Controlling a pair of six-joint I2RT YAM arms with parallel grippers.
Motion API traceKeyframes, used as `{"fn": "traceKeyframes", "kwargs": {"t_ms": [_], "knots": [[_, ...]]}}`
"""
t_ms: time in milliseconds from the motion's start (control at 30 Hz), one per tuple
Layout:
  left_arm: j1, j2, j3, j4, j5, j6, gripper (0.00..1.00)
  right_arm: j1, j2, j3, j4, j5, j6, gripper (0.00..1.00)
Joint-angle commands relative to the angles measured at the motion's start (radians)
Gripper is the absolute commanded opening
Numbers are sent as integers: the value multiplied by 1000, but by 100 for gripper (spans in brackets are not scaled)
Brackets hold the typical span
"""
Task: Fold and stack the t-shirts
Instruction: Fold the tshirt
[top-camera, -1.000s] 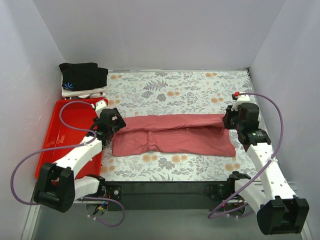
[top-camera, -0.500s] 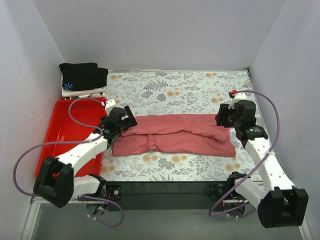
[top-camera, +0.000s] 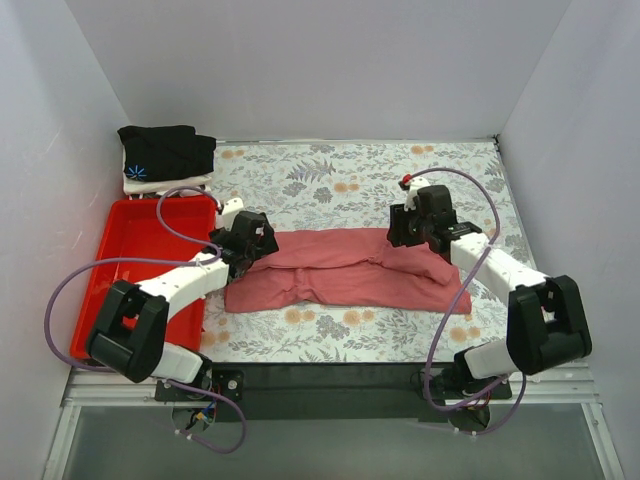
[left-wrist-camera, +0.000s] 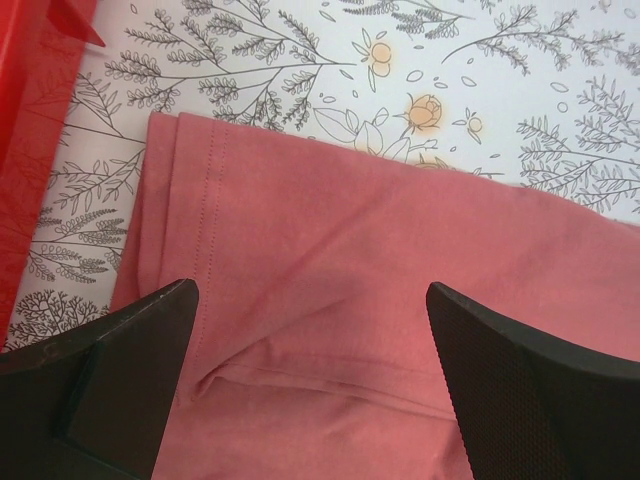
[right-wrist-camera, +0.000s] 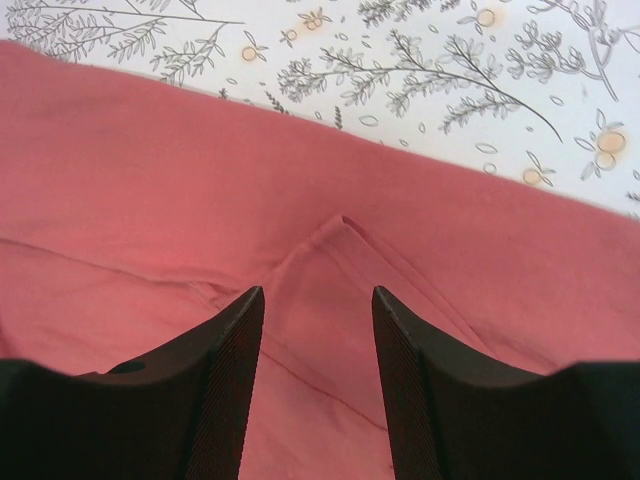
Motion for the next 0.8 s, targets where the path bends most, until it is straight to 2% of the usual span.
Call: {"fn": "traceKeyframes", "kwargs": {"t_ms": [0,167,600,700,767], "knots": [[-3,-57,-22,5,-42,7,90,18,66,53,75,37,-1,42],[-3,-42,-25,6,-49,12,90,27,163,95,81,89,-3,41],[-3,-42,-27,6,-56,21,90,46,315,142,134,87,0,38],[-3,-42,-27,6,-58,23,90,50,323,141,131,92,2,32],[-3,-45,-28,6,-58,23,90,50,318,135,127,95,3,24]]}}
